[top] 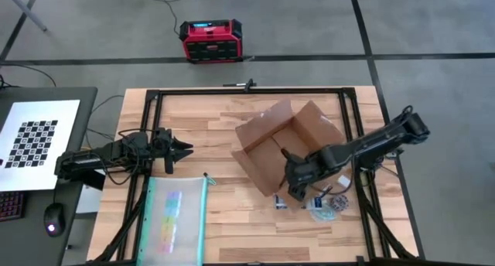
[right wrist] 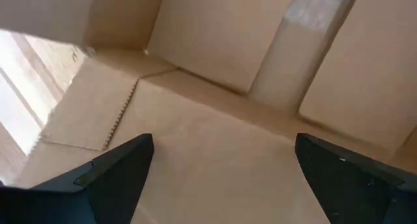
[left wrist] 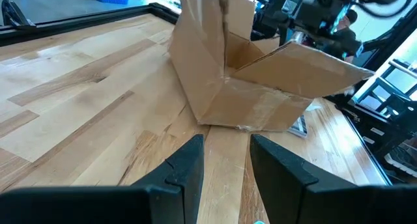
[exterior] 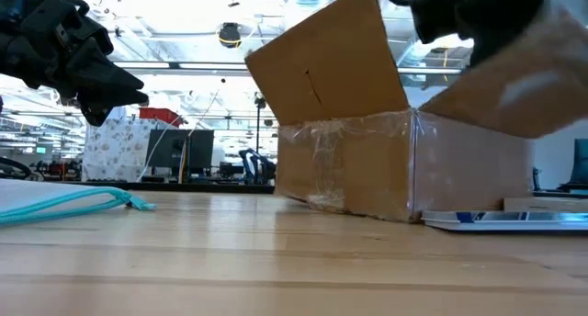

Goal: Unpack boxes
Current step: Put the white pencil box into the transparent zip bag

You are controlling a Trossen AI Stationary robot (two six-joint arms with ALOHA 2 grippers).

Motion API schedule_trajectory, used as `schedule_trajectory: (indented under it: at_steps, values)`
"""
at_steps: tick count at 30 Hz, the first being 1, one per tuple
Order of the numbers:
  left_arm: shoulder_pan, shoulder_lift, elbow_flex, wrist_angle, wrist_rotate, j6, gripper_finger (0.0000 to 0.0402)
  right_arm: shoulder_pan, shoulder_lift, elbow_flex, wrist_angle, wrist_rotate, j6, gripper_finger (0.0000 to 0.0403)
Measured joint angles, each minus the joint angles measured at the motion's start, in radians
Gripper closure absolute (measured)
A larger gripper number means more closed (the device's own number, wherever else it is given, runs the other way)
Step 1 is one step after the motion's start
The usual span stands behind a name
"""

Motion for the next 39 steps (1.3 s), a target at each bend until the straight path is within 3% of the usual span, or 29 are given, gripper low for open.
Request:
schedule_trajectory:
  at_steps: [6,11,21,26,39]
  values:
    - [0.0,0.0,0.0,0.0,0.0,0.0,0.0293,0.028,0.044,0.003,-0.006,-0.007,0.066,0.0035]
    - [0.0,0.0,0.0,-0.001,0.0,0.0,0.0293,-0.025,0.047,0.001,0.039,-0.015,0.06,0.0035]
    - [0.0,0.0,0.0,0.0,0.0,0.0,0.0292,-0.275,0.053,-0.002,0.359,-0.017,-0.247,0.0035]
    - [0.0,0.0,0.0,0.0,0.0,0.0,0.0292,-0.373,0.05,0.008,0.395,-0.079,-0.358,0.0035]
    - [0.0,0.0,0.0,0.002,0.0,0.0,0.0292,-0.375,0.007,0.097,0.359,-0.109,-0.559,0.0035]
